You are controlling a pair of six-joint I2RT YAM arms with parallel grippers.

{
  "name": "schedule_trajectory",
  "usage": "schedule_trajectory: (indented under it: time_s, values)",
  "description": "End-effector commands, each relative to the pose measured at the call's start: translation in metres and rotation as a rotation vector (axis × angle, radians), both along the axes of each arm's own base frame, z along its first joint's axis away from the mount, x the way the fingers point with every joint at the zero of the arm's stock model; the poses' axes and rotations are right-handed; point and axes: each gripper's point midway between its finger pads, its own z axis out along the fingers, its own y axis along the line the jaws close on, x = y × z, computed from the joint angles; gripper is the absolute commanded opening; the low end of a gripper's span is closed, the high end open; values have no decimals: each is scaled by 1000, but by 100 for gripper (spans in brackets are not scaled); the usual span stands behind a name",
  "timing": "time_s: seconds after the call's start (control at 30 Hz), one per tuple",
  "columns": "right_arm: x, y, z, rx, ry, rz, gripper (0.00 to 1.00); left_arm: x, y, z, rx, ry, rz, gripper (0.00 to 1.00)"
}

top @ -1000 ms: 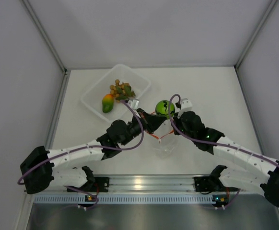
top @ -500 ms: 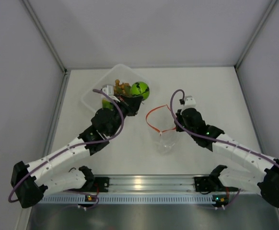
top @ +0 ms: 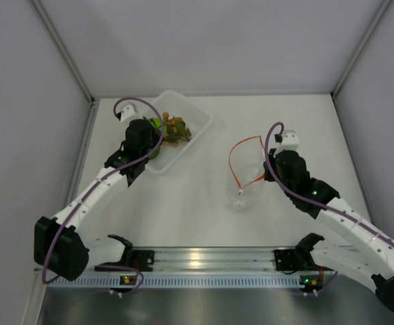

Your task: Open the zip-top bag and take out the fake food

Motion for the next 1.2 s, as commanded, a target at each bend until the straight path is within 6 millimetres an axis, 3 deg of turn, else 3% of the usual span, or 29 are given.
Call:
schedule_trajectory:
  time_s: [0.0, 0.3, 0.37, 0.43, 0.5, 0.63, 0.73, 0.83, 1.03, 1.17]
  values:
    - [1, -28, 40, -50, -64, -89, 0, 7, 10, -26, 67, 113, 8, 0]
    - [-10, -80, 102, -180, -156, -250, 0, 12, -4, -75, 61, 265, -42, 3]
    - [-12, -87, 108, -203, -165, -269, 0, 10, -5, -84, 66, 295, -45, 15]
    - [-12, -94, 116, -223, -180, -295, 0, 9, -8, -87, 53, 307, -54, 47]
    - [-11, -98, 120, -241, -184, -313, 0, 5, -8, -89, 50, 319, -60, 58]
    - [-6, -105, 128, -287, -184, -336, 0, 1, -8, -78, 48, 302, -78, 75]
    - [0, -111, 133, -327, -186, -365, 0, -6, -7, -59, 46, 263, -92, 81]
    - [9, -123, 139, -415, -198, -406, 0, -16, -3, -42, 62, 246, -111, 96]
    - [33, -129, 127, -611, -162, -417, 0, -45, 11, -21, 160, 259, -164, 98]
    - [60, -109, 93, -643, -76, -367, 0, -65, 23, -12, 231, 268, -192, 98]
